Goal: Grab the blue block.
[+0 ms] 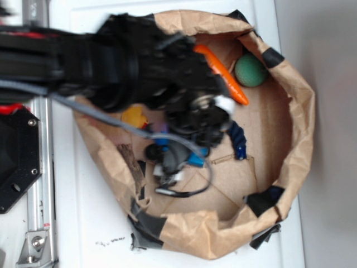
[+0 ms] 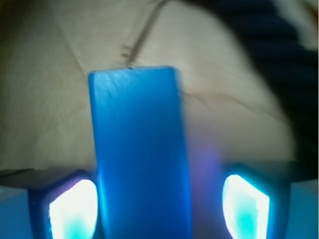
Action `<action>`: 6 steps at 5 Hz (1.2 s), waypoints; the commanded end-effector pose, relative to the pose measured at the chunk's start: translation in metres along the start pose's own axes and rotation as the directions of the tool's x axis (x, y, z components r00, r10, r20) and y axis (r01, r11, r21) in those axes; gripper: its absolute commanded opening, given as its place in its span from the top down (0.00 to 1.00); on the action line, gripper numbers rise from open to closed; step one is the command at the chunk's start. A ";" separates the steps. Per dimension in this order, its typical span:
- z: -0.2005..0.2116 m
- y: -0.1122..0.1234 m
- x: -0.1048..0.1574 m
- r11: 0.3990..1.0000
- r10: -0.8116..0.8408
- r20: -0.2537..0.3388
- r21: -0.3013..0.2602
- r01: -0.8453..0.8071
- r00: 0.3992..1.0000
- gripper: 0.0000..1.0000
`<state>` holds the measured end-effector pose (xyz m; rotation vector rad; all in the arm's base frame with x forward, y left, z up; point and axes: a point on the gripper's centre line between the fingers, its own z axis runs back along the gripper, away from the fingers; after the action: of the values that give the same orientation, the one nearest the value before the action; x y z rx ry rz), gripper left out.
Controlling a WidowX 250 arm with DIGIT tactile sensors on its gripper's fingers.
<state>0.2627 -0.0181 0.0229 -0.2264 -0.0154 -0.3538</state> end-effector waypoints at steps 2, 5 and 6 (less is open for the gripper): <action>-0.006 -0.010 0.005 0.990 0.024 -0.023 0.137 -0.020 0.999 1.00; 0.151 0.009 0.002 0.983 0.125 0.069 0.126 -0.133 0.990 1.00; 0.154 0.003 0.005 0.982 0.125 0.063 0.137 -0.133 0.990 1.00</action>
<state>0.2680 0.0214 0.1601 -0.1226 -0.0160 -0.2075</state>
